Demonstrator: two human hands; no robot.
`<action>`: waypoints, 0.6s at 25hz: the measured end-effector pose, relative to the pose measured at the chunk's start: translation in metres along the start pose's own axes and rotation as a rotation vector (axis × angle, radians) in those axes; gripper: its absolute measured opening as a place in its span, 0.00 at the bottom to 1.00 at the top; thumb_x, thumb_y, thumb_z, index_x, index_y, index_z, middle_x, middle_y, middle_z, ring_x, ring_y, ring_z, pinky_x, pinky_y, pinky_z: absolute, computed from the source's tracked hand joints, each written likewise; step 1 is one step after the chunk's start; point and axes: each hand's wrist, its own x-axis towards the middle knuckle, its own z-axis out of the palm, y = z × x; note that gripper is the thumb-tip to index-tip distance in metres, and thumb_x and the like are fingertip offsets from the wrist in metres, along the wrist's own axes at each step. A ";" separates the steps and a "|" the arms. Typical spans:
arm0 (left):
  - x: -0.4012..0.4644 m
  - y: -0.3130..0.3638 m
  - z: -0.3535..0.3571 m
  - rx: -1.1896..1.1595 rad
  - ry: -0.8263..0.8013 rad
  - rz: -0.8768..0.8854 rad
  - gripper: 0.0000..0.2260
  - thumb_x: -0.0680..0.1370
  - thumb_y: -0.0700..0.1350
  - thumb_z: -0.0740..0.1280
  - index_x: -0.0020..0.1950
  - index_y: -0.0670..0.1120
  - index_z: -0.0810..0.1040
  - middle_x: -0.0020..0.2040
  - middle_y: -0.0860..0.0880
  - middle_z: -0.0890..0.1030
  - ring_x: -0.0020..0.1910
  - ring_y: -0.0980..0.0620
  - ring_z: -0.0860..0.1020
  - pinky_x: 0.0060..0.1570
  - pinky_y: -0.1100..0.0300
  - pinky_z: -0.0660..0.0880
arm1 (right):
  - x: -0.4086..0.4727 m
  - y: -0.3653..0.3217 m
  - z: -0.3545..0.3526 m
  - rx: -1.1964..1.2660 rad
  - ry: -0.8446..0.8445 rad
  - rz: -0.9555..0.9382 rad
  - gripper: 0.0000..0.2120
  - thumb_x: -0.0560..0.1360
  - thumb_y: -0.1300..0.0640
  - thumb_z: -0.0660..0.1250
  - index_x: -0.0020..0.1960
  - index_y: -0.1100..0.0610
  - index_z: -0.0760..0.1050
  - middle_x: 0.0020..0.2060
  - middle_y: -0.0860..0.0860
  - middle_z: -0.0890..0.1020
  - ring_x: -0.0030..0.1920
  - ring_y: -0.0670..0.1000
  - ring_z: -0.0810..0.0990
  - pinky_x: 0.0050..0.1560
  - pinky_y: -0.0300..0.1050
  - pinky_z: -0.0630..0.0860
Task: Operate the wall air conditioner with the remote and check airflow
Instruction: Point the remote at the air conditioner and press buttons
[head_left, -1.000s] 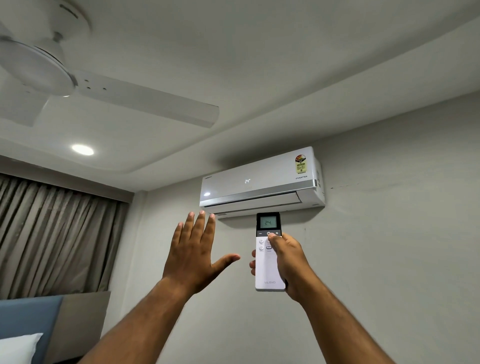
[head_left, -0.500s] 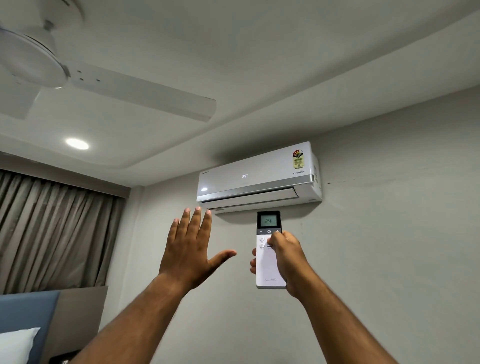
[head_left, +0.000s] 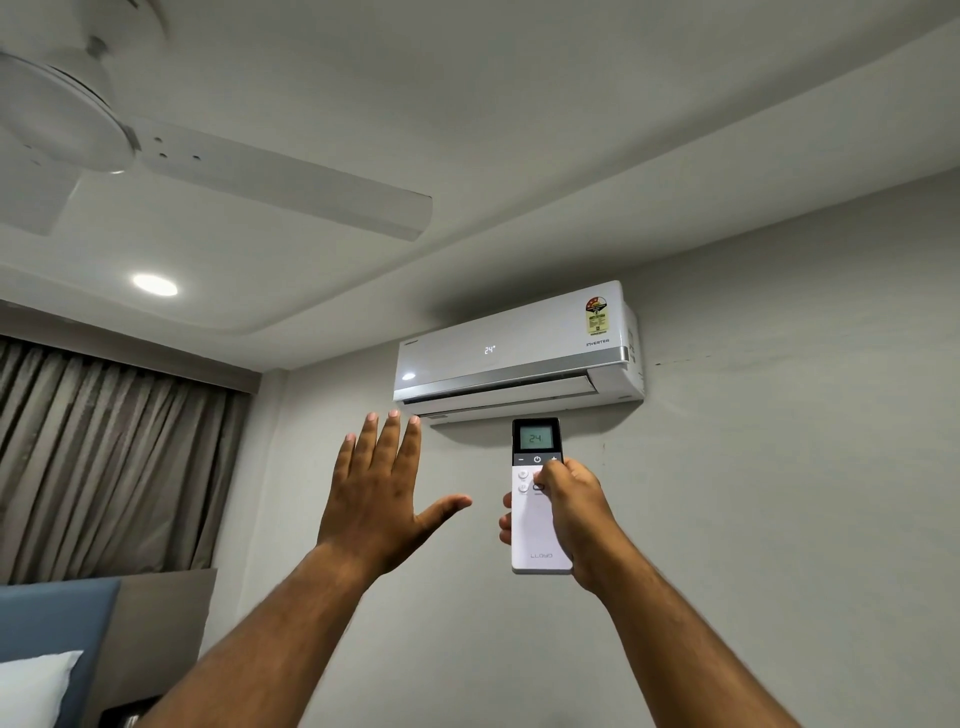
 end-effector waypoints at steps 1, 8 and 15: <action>0.000 0.000 0.000 -0.001 0.001 -0.001 0.49 0.67 0.78 0.38 0.78 0.47 0.44 0.80 0.43 0.48 0.78 0.43 0.43 0.75 0.45 0.42 | 0.000 0.000 0.000 0.004 -0.001 0.003 0.08 0.80 0.58 0.57 0.55 0.61 0.70 0.42 0.66 0.83 0.31 0.61 0.84 0.35 0.54 0.84; 0.000 -0.007 -0.003 0.001 0.004 -0.013 0.47 0.67 0.78 0.36 0.76 0.48 0.39 0.80 0.44 0.46 0.78 0.43 0.42 0.75 0.46 0.40 | 0.001 0.002 0.004 0.007 -0.003 0.006 0.08 0.80 0.58 0.57 0.55 0.61 0.70 0.41 0.66 0.83 0.30 0.61 0.84 0.35 0.54 0.83; -0.003 -0.010 -0.003 -0.001 0.004 -0.019 0.48 0.67 0.78 0.37 0.77 0.47 0.41 0.80 0.44 0.47 0.78 0.43 0.42 0.75 0.46 0.40 | 0.000 0.001 0.006 0.014 -0.005 -0.002 0.07 0.80 0.59 0.57 0.54 0.60 0.71 0.41 0.65 0.83 0.30 0.61 0.84 0.34 0.54 0.83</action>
